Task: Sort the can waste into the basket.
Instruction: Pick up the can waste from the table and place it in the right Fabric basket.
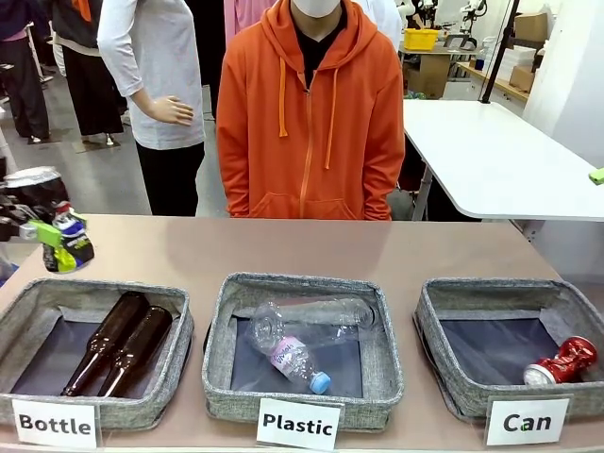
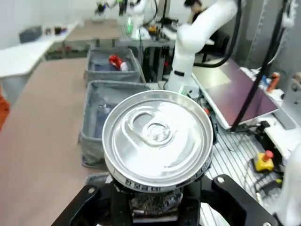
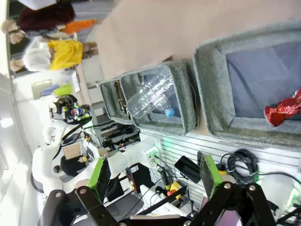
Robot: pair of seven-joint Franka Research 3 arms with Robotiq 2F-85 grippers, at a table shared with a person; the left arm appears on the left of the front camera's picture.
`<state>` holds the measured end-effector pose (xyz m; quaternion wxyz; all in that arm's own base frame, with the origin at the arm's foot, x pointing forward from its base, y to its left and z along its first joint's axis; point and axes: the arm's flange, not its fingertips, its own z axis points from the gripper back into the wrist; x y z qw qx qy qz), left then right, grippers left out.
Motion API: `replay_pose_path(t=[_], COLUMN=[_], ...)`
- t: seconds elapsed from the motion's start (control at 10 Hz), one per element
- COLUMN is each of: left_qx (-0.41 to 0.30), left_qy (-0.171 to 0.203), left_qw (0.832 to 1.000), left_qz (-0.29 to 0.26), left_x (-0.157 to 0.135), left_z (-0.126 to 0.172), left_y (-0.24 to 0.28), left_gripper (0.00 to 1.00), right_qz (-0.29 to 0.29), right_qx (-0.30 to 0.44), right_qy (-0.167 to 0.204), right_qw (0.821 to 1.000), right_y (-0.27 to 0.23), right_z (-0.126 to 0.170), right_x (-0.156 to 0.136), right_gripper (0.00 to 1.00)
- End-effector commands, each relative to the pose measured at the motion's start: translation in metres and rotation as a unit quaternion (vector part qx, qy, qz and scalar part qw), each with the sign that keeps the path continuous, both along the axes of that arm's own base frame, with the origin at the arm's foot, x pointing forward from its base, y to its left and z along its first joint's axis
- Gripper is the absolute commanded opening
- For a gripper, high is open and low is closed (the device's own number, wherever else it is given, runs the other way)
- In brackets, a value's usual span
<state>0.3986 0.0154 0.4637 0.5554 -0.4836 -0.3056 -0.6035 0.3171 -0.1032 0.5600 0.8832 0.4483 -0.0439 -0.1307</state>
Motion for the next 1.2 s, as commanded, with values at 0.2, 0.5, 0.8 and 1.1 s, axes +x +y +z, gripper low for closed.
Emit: replay_pose_path(t=[0.2,0.5,0.8,1.1], left_qx=[0.213,0.283,0.277,0.277], left_qy=[0.038,-0.017,-0.083,-0.052], left_qw=[0.974,0.952,0.954,0.959], left_qz=[0.07,0.119,0.074,0.042], left_x=[-0.037,-0.03,-0.01,-0.002], left_z=[0.087,0.109,0.111,0.071], left_y=[-0.208,-0.341,-0.478,-0.587], left_gripper=[0.44,0.44,0.44,0.44], right_qz=[0.009,-0.037,-0.084,-0.083], right_qx=[-0.03,-0.081,-0.047,-0.051], right_qy=[-0.049,-0.002,0.016,0.017], right_qw=[0.998,0.996,0.995,0.995], right_y=[-0.064,-0.123,-0.166,-0.16], right_z=[0.134,0.141,0.111,0.118], right_x=[-0.103,-0.155,-0.18,-0.177], right_gripper=[1.0,1.0,1.0,1.0])
